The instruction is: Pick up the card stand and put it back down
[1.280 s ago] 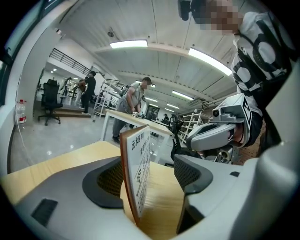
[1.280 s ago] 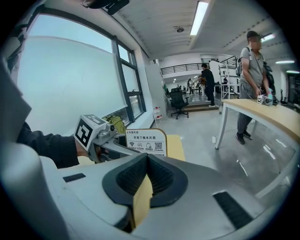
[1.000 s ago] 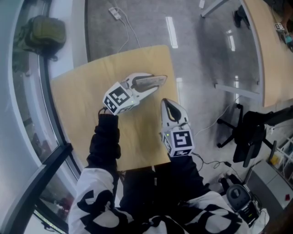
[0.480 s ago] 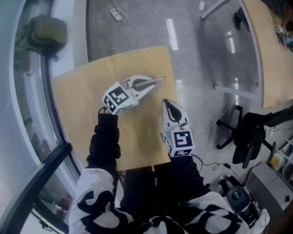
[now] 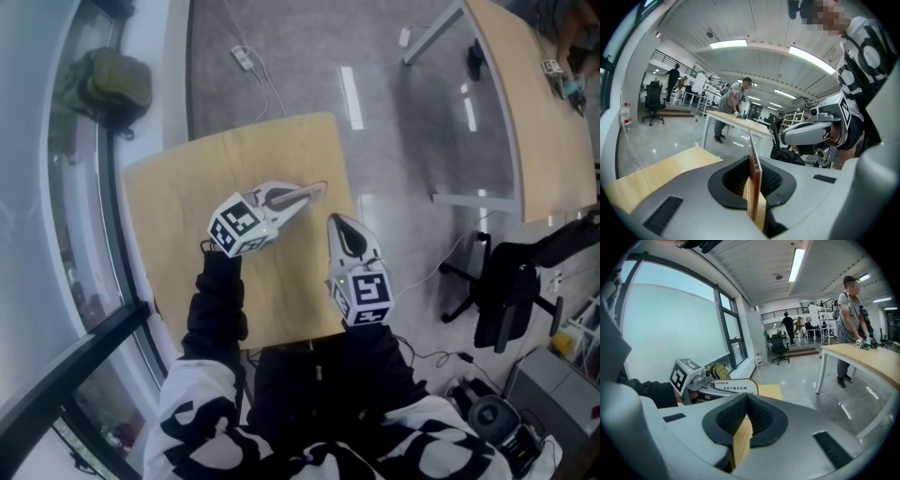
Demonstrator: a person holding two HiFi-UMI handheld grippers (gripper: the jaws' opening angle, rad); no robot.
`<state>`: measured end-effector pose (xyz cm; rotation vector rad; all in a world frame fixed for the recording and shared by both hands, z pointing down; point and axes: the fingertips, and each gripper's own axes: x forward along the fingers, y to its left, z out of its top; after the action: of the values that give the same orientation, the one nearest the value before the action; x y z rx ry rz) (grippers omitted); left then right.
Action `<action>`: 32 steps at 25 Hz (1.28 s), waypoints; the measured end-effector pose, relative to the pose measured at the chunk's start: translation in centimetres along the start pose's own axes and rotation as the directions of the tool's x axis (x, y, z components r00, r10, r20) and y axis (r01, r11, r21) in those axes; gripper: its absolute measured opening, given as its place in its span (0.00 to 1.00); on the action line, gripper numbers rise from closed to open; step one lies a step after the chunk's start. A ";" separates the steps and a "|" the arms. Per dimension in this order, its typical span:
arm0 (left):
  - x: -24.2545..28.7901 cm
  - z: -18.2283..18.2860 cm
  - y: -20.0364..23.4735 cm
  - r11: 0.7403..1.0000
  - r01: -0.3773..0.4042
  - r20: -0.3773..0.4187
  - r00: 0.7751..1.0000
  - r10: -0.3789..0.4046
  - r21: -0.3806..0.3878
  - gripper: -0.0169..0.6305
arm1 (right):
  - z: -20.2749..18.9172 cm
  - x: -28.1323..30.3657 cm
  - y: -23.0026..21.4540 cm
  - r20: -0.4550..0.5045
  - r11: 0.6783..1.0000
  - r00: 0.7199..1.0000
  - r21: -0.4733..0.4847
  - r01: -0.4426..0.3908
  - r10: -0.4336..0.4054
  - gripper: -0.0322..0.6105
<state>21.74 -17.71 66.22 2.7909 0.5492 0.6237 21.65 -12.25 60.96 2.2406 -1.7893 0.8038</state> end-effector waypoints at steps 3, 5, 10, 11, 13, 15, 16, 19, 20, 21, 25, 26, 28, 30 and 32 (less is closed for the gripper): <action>-1.6 1.4 -1.3 0.997 -0.078 -0.013 0.997 0.078 -0.019 0.06 | 1.7 -1.4 -0.2 0.036 0.999 0.999 -0.014 0.037 -0.036 0.08; -2.8 2.7 -2.3 0.990 -0.137 0.000 0.991 0.137 -0.036 0.06 | 3.2 -2.4 -0.5 0.066 0.998 0.996 -0.001 0.060 -0.060 0.08; -5.0 7.0 -7.0 0.972 -0.227 0.069 0.971 0.231 -0.065 0.06 | 6.8 -5.7 -0.2 0.132 0.999 0.991 -0.024 0.031 -0.027 0.08; -5.4 7.9 -7.9 0.969 -0.242 0.078 0.966 0.246 -0.058 0.06 | 7.6 -6.4 -0.1 0.152 0.999 0.988 -0.029 0.024 -0.019 0.08; -6.3 9.6 -9.3 0.959 -0.279 0.089 0.955 0.282 -0.050 0.06 | 9.3 -7.7 0.4 0.188 0.999 0.982 -0.041 0.008 0.000 0.08; -7.3 10.7 -10.3 0.944 -0.323 0.081 0.941 0.328 -0.072 0.06 | 10.6 -8.7 1.0 0.213 0.998 0.977 -0.057 -0.011 0.023 0.08; -7.7 11.1 -10.6 0.933 -0.348 0.068 0.932 0.355 -0.095 0.06 | 11.2 -9.2 1.3 0.222 0.998 0.974 -0.068 -0.019 0.034 0.08; -8.9 11.6 -11.3 0.890 -0.421 0.023 0.902 0.431 -0.176 0.06 | 12.4 -10.6 2.1 0.241 0.995 0.969 -0.094 -0.038 0.059 0.08; -9.3 11.8 -11.6 0.877 -0.438 0.023 0.892 0.451 -0.199 0.06 | 12.8 -11.1 2.4 0.248 0.994 0.966 -0.102 -0.042 0.066 0.08; -9.7 12.1 -12.0 0.865 -0.452 0.031 0.883 0.469 -0.219 0.06 | 13.3 -11.6 2.6 0.257 0.993 0.964 -0.110 -0.046 0.073 0.08; -11.8 13.6 -13.1 0.816 -0.523 0.064 0.831 0.552 -0.245 0.06 | 14.9 -13.0 4.0 0.286 0.987 0.952 -0.146 -0.066 0.106 0.08; -12.4 14.1 -13.2 0.801 -0.544 0.076 0.814 0.576 -0.249 0.06 | 15.3 -13.2 4.3 0.292 0.985 0.950 -0.155 -0.071 0.114 0.08; -13.6 15.2 -13.5 0.768 -0.582 0.111 0.773 0.624 -0.266 0.06 | 16.2 -13.8 5.0 0.306 0.982 0.943 -0.172 -0.079 0.130 0.08; -14.9 16.3 -13.8 0.729 -0.626 0.142 0.724 0.675 -0.277 0.06 | 17.0 -14.5 5.8 0.324 0.979 0.935 -0.186 -0.089 0.146 0.08; -16.1 17.2 -14.3 0.699 -0.657 0.173 0.682 0.711 -0.284 0.06 | 17.8 -15.2 6.6 0.342 0.976 0.926 -0.197 -0.098 0.162 0.08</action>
<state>11.58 -13.72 40.95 2.7536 -0.6426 0.3629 18.81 -8.94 37.02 2.2790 -2.0900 0.2470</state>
